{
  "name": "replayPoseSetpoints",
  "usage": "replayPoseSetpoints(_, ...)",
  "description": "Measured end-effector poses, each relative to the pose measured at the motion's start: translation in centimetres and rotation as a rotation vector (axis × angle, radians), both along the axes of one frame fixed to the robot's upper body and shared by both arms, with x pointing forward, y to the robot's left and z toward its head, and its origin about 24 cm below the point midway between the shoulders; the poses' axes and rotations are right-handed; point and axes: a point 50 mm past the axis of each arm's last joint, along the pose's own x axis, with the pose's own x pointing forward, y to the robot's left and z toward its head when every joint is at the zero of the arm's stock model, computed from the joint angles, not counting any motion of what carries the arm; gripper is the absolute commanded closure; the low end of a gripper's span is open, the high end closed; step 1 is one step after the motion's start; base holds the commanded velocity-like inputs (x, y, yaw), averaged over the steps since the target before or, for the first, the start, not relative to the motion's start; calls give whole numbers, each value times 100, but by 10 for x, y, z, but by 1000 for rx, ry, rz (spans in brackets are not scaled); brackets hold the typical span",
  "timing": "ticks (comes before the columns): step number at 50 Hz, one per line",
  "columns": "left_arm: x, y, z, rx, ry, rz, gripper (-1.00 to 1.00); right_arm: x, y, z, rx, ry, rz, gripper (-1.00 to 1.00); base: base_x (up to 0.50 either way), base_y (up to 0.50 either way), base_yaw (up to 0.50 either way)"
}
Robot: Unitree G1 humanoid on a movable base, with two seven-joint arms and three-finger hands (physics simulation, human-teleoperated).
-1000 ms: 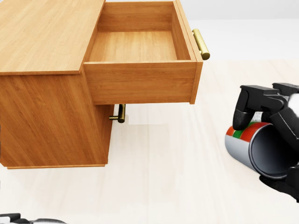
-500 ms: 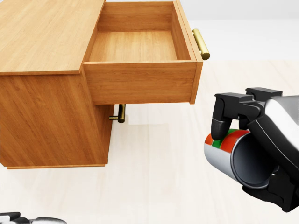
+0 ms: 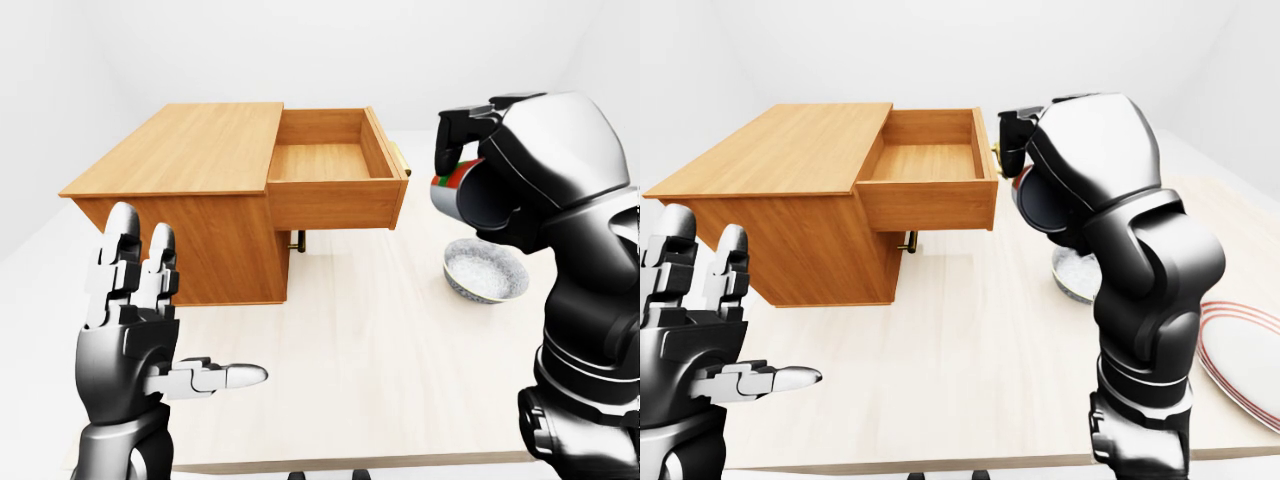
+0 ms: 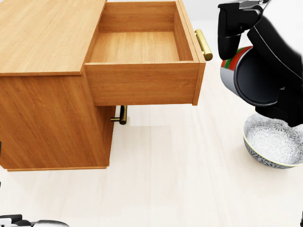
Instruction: Put the ketchup in the top drawer of the cabinet.
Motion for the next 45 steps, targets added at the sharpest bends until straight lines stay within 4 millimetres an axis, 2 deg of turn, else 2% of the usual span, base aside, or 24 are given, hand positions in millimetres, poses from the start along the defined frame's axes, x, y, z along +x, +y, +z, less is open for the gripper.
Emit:
replayPoseSetpoints(13,1,1,0,-2,-3,4,-100,37,-2,47,42,-9,-22,100,0,0,0)
replayPoseSetpoints(26,0,1,1,-3,-9,7,-100,71,4,93,150,71,72,100,0,0,0)
replayPoseSetpoints(36,-1,2,3,-3,-17,10,-100,100,7,112,274,220,172,100,0,0,0)
replayPoseSetpoints(45,-2,2,4,-3,-21,9,-100,124,13,116,398,386,257,100,0,0,0)
